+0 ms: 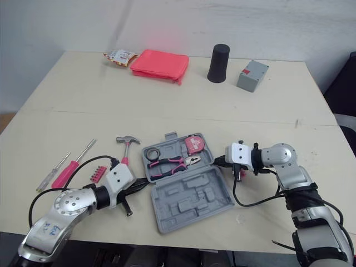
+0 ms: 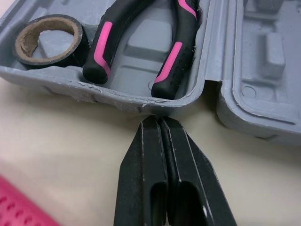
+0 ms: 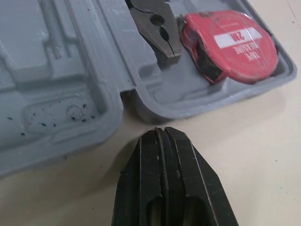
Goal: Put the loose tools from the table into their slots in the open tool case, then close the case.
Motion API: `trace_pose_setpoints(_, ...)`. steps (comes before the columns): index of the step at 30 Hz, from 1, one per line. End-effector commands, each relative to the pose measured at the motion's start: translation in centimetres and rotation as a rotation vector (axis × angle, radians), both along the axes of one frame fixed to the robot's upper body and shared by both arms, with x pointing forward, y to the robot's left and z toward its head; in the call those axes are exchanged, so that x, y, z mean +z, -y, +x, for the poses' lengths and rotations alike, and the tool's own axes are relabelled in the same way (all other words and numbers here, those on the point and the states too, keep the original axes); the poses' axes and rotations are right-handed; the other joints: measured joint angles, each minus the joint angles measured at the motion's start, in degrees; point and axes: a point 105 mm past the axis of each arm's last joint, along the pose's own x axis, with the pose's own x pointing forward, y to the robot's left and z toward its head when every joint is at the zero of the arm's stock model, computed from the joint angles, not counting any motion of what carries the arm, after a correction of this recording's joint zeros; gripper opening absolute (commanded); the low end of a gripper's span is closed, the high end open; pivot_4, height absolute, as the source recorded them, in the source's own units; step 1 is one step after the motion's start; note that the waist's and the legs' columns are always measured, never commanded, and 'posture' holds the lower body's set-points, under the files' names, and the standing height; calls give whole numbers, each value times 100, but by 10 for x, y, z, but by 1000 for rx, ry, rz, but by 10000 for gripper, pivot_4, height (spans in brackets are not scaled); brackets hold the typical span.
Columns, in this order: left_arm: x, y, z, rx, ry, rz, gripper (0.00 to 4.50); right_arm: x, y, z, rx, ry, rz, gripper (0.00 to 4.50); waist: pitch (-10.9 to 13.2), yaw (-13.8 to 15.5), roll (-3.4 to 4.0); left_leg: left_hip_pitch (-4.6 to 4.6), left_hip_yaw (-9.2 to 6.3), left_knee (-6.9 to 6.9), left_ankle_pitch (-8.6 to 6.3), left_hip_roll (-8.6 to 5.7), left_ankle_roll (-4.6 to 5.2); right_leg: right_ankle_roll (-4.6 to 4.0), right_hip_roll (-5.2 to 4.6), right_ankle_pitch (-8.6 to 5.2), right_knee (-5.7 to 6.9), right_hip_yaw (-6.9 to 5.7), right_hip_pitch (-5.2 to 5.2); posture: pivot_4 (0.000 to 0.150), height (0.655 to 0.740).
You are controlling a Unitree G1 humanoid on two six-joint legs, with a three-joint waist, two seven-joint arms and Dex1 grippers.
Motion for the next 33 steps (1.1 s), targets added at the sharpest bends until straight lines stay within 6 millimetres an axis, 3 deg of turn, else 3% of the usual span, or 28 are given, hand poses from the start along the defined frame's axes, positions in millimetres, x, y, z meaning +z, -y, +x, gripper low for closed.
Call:
trace_pose_setpoints(1,-1,6,7,-38,-1,16,0,6,0,-4,27,11,2,439,0,35,3,1,0,1,0,0,0,0,0,0,0,-1,2,1500,7400)
trace_pose_setpoints(9,11,15,37,-79,49,20,0,12,15,-11,-31,8,14,439,3,107,9,-1,-25,16,0,0,0,0,0,2,-13,-31,27,1500,7400)
trace_pose_setpoints(21,17,22,52,-155,55,38,0,12,25,-28,-68,-21,19,439,6,101,13,-4,-31,18,0,-1,1,13,5,9,-36,-41,39,1500,7400)
trace_pose_setpoints(29,20,19,44,-174,51,38,0,17,23,-24,-100,15,40,439,7,97,14,-5,-32,18,0,-1,1,14,6,10,-38,-41,39,1500,7400)
trace_pose_setpoints(33,40,6,23,-227,137,38,0,40,34,-30,-141,-5,185,439,14,86,24,-9,-32,10,-1,0,1,14,6,10,-47,-39,36,1500,7400)
